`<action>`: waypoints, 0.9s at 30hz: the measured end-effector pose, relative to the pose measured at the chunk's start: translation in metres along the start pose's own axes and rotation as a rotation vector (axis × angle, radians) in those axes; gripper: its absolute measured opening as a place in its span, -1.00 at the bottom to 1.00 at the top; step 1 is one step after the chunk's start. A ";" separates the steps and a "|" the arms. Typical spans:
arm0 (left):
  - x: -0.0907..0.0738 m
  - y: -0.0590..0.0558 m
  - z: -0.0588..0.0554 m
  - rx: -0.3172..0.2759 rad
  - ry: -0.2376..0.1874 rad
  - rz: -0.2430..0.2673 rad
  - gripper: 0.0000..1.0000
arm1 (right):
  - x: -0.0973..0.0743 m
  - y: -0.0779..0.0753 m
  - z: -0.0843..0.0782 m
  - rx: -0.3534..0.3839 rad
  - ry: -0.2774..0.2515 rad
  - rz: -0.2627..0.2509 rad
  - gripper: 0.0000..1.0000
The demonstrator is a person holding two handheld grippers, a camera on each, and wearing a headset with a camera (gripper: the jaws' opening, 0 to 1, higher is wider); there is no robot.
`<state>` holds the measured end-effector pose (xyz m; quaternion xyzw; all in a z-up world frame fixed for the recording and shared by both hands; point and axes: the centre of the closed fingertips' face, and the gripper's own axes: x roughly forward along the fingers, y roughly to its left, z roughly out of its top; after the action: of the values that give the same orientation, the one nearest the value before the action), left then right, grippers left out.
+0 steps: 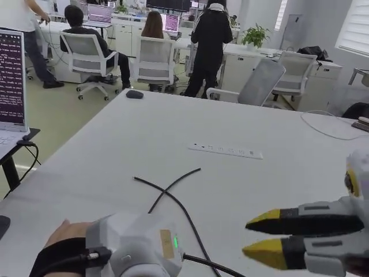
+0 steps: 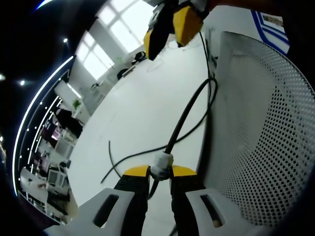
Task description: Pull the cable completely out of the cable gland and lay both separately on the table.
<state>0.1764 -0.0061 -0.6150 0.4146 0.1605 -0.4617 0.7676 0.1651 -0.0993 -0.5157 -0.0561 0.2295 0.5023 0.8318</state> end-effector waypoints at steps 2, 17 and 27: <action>0.000 0.000 0.000 0.001 0.001 0.002 -0.67 | 0.000 -0.029 -0.022 0.023 0.091 -0.073 -0.59; -0.001 0.003 -0.003 -0.005 0.013 0.013 -0.67 | 0.046 -0.042 -0.228 -0.005 0.791 0.088 -0.58; 0.000 0.004 -0.006 -0.018 0.024 0.016 -0.67 | 0.053 -0.050 -0.250 -0.159 0.933 0.166 -0.87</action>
<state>0.1810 -0.0002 -0.6165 0.4143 0.1705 -0.4492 0.7730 0.1469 -0.1621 -0.7681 -0.3205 0.5429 0.5041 0.5904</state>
